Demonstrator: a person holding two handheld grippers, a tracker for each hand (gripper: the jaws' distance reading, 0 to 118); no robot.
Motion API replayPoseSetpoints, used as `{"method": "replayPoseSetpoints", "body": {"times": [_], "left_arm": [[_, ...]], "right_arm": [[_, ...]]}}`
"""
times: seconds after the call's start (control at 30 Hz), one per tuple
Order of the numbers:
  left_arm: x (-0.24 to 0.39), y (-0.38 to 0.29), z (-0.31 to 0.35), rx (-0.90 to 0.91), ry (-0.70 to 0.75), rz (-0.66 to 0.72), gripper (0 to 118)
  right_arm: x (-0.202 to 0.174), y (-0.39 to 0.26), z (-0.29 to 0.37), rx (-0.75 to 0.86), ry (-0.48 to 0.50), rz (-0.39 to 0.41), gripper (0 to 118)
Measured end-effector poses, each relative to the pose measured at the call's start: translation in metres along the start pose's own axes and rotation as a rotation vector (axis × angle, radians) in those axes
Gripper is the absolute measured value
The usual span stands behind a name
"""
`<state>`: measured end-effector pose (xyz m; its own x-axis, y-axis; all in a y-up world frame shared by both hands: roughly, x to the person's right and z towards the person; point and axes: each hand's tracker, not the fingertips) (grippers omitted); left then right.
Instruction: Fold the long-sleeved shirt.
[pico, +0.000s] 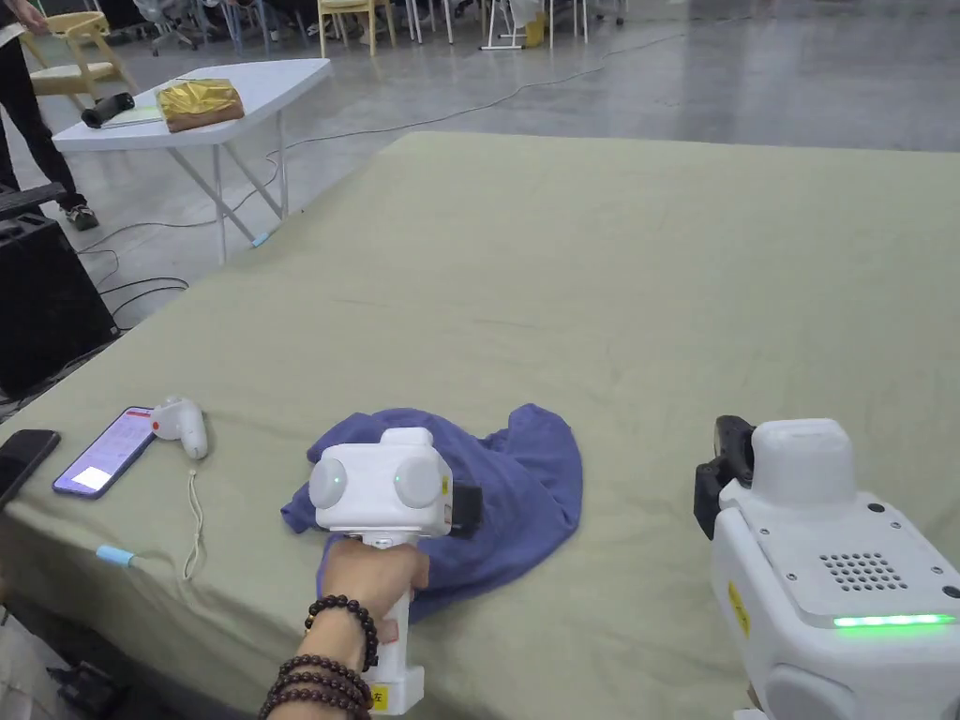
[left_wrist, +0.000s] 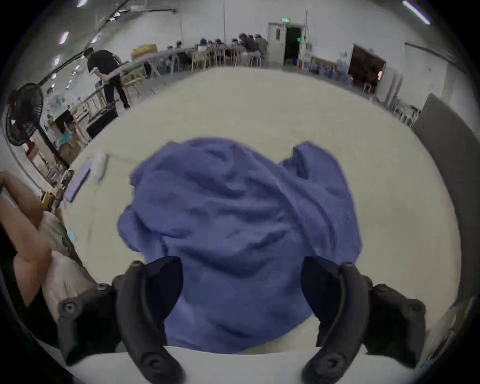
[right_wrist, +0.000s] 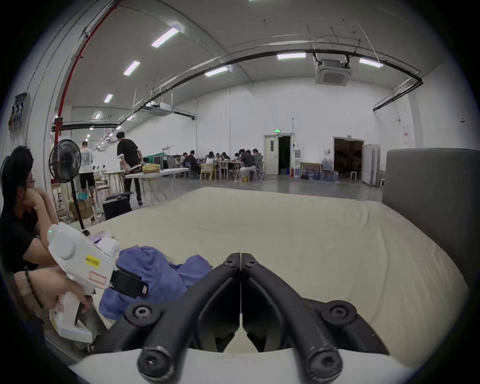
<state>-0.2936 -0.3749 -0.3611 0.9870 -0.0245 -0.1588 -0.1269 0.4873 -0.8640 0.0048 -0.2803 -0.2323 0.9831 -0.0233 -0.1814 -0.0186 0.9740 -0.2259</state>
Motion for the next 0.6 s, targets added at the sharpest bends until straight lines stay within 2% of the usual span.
{"method": "replayPoseSetpoints", "body": {"times": [0.07,0.1,0.13,0.17,0.23,0.33,0.47,0.6], "left_arm": [[0.004,0.0,-0.016,-0.044,0.013,-0.011,75],[0.006,-0.001,-0.022,-0.056,0.025,-0.01,58],[0.005,-0.004,-0.019,-0.059,0.033,-0.008,6],[0.004,-0.003,-0.016,-0.031,0.023,-0.001,0],[-0.001,0.002,-0.004,0.034,0.026,0.055,0],[-0.001,0.008,0.018,0.085,-0.078,0.108,0],[0.028,0.016,0.048,0.163,-0.152,0.023,0],[0.1,0.029,0.082,0.225,-0.311,-0.05,0]], "right_arm": [[0.006,-0.002,-0.003,-0.004,-0.015,-0.006,0],[0.008,-0.003,-0.005,-0.011,-0.024,-0.012,0],[0.011,-0.004,-0.006,-0.016,-0.031,-0.017,0],[0.013,-0.005,-0.007,-0.021,-0.037,-0.02,0],[0.017,-0.006,-0.007,-0.026,-0.047,-0.022,0],[0.024,-0.007,-0.005,-0.03,-0.059,-0.029,0],[0.038,-0.006,0.003,-0.025,-0.085,-0.04,0],[0.066,-0.001,0.021,-0.006,-0.154,-0.057,0]]}}
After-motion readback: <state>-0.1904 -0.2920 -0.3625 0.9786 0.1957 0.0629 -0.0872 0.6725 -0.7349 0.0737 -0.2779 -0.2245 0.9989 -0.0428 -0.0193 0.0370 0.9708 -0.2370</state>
